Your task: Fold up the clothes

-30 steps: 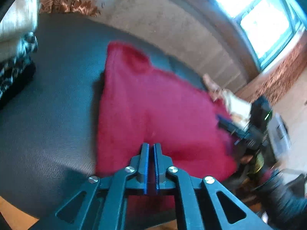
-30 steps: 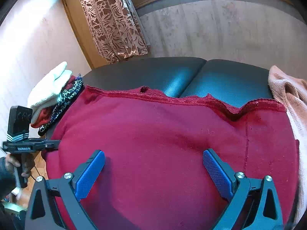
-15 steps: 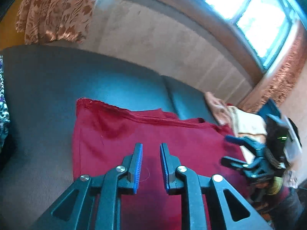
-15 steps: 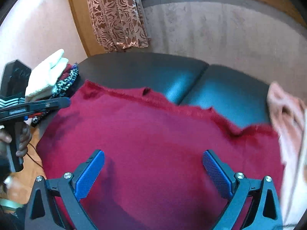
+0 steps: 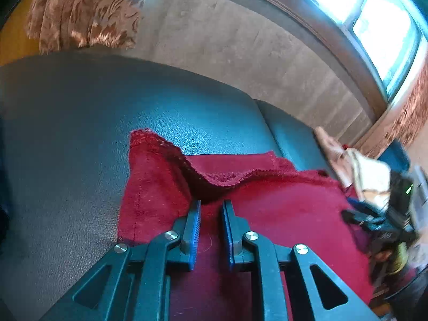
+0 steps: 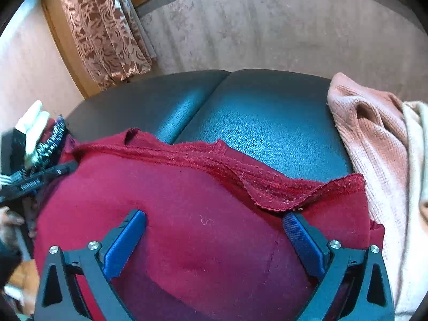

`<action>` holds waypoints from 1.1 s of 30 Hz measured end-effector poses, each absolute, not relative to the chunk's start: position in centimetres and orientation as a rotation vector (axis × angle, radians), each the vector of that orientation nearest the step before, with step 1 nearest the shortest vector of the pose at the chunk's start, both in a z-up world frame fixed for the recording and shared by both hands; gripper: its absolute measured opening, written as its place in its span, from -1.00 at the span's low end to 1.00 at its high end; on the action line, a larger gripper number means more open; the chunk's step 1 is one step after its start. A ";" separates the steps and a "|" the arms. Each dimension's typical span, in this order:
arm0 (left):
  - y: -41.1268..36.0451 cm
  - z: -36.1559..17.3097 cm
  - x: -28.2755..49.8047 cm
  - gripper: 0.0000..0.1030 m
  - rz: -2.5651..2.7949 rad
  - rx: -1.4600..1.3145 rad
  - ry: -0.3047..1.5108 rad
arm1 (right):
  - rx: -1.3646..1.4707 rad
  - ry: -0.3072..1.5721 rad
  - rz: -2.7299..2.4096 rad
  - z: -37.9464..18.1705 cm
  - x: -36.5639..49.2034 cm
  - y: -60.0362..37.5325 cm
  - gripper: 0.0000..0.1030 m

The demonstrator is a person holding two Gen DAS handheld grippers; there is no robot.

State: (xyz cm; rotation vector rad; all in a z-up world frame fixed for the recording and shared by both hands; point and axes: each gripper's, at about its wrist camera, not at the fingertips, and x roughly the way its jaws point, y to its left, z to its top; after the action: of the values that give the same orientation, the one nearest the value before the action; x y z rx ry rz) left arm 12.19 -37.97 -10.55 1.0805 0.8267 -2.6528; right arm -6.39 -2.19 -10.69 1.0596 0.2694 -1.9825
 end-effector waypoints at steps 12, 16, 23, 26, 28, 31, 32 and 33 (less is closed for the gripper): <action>-41.9 -10.4 20.2 0.03 -2.591 1.160 0.988 | 1.049 0.251 -1.986 -11.1 -6.0 -2.0 1.00; -42.1 -11.3 18.6 0.09 -2.616 1.212 1.052 | 1.045 0.256 -1.990 -11.0 -5.9 -2.0 1.00; -40.2 -11.9 14.9 0.18 -2.722 1.306 0.944 | 1.042 0.238 -1.985 -11.1 -6.0 -1.8 1.00; -39.3 -12.0 14.2 -0.35 -2.737 1.333 0.890 | 1.040 0.204 -1.976 -11.1 -6.1 -1.4 1.00; -39.7 -12.0 14.2 -0.50 -2.715 1.327 0.950 | 1.040 0.182 -1.969 -11.1 -6.2 -1.2 1.00; -40.3 -11.2 14.3 -0.59 -2.687 1.319 0.984 | 1.040 0.166 -1.963 -11.1 -6.2 -1.0 1.00; -40.5 -10.9 14.3 -0.65 -2.678 1.317 0.987 | 1.043 0.166 -1.960 -11.1 -6.2 -1.0 1.00; -40.7 -10.6 14.3 -0.69 -2.669 1.314 0.990 | 1.049 0.166 -1.951 -11.0 -6.2 -1.0 1.00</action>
State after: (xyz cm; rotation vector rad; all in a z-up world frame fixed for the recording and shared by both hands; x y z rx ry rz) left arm 14.33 -40.68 -10.56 1.3141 0.9904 -2.6688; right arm -6.25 -1.05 -11.02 1.0485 0.1660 -1.9506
